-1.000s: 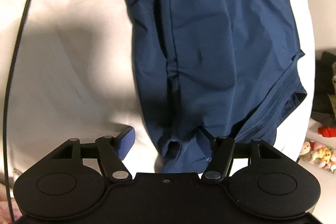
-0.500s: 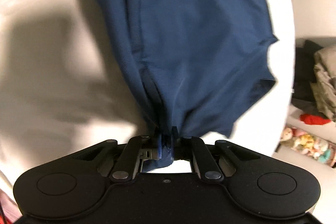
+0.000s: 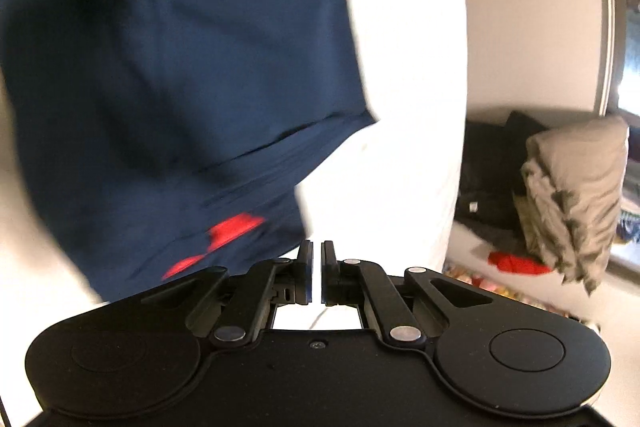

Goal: Fold clothes

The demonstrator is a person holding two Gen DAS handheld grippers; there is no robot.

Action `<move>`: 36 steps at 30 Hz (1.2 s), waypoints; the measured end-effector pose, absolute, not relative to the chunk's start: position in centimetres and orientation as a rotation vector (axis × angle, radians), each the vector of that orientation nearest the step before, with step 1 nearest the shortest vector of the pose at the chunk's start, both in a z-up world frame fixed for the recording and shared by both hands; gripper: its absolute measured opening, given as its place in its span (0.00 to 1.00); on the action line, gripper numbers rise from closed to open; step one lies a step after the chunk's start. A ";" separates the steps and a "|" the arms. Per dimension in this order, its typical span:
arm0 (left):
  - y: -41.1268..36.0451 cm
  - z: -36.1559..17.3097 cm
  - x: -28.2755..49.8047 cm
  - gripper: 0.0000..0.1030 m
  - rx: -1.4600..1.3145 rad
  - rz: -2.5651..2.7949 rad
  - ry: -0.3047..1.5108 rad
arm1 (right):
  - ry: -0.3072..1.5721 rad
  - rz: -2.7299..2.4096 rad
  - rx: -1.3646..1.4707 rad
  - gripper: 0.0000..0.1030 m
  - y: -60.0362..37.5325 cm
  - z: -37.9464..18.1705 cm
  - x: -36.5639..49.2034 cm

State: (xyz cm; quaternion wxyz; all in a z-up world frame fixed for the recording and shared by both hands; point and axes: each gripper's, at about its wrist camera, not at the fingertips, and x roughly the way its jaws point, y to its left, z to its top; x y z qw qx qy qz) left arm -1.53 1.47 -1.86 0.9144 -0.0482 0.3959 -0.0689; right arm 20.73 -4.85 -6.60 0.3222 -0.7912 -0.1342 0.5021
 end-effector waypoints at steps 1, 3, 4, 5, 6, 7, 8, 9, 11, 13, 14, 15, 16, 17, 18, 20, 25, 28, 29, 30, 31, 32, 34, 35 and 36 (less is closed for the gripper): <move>2.1 -2.1 -1.4 0.04 -0.119 -0.138 0.826 | -0.320 1.348 -2.103 0.01 -3.9 -6.6 20.5; 2.7 -2.7 -1.2 0.04 -0.150 -0.142 0.843 | -0.244 1.414 -2.167 0.02 -2.6 -7.0 20.2; 2.8 -2.8 -1.2 0.04 -0.158 -0.147 0.845 | -0.211 1.446 -2.203 0.05 -2.7 -7.3 20.0; 2.9 -2.9 -1.3 0.04 -0.161 -0.150 0.847 | -0.179 1.477 -2.240 0.09 -2.8 -7.6 19.9; 3.0 -3.0 -1.4 0.04 -0.161 -0.155 0.848 | -0.145 1.507 -2.275 0.18 -3.0 -7.9 19.7; 2.9 -3.1 -1.5 0.04 -0.162 -0.162 0.849 | -0.111 1.538 -2.311 0.30 -3.2 -8.2 19.6; 2.9 -3.2 -1.5 0.04 -0.163 -0.168 0.851 | -0.071 1.570 -2.345 0.34 -3.5 -8.6 19.4; 2.9 -3.4 -1.5 0.04 -0.164 -0.171 0.854 | -0.029 1.601 -2.378 0.43 -3.9 -9.1 19.3; 3.0 -3.8 -1.5 0.04 -0.166 -0.170 0.863 | 0.013 1.623 -2.412 0.47 -4.1 -9.8 19.2; 3.4 -4.3 -1.5 0.04 -0.178 -0.165 0.879 | 0.030 1.649 -2.440 0.47 -4.1 -10.6 19.2; 3.5 -4.5 -1.4 0.04 -0.182 -0.163 0.884 | 0.039 1.663 -2.455 0.47 -4.1 -11.0 19.3; 3.6 -4.7 -1.4 0.04 -0.187 -0.162 0.888 | 0.049 1.676 -2.459 0.47 -3.8 -11.3 19.3; 3.8 -5.0 -1.3 0.04 -0.194 -0.159 0.895 | 0.058 1.688 -2.460 0.47 -3.5 -11.6 19.4; 4.0 -5.2 -1.3 0.04 -0.202 -0.157 0.900 | 0.068 1.701 -2.462 0.47 -3.1 -11.8 19.4; 4.3 -5.4 -1.2 0.04 -0.210 -0.156 0.904 | 0.080 1.712 -2.465 0.47 -2.7 -12.1 19.5; 4.6 -5.7 -1.1 0.04 -0.226 -0.156 0.909 | 0.100 1.733 -2.478 0.47 -2.2 -12.4 19.6; 5.9 -6.3 -0.8 0.05 -0.296 -0.155 0.921 | 0.167 1.770 -2.535 0.11 -1.5 -12.8 19.6; 6.5 -6.5 -0.8 0.05 -0.327 -0.157 0.920 | 0.195 1.764 -2.537 0.06 -1.4 -12.3 19.4; 6.6 -6.5 -0.8 0.05 -0.332 -0.158 0.918 | 0.195 1.754 -2.533 0.06 -1.3 -12.0 19.4; 6.7 -6.4 -0.9 0.05 -0.340 -0.156 0.913 | 0.194 1.743 -2.530 0.04 -1.2 -11.7 19.3; 6.8 -6.3 -1.1 0.05 -0.349 -0.153 0.905 | 0.194 1.733 -2.526 0.03 -1.1 -11.4 19.3; 6.9 -6.2 -1.2 0.05 -0.354 -0.152 0.900 | 0.182 1.725 -2.532 0.03 -1.0 -11.1 19.1; 7.2 -6.1 -1.5 0.05 -0.366 -0.145 0.892 | 0.153 1.709 -2.547 0.02 -0.7 -10.4 18.8; 7.3 -6.0 -1.6 0.05 -0.373 -0.140 0.889 | 0.140 1.699 -2.555 0.02 -0.5 -9.9 18.7; 7.5 -5.8 -1.8 0.05 -0.379 -0.135 0.885 | 0.127 1.687 -2.563 0.02 -0.1 -9.5 18.5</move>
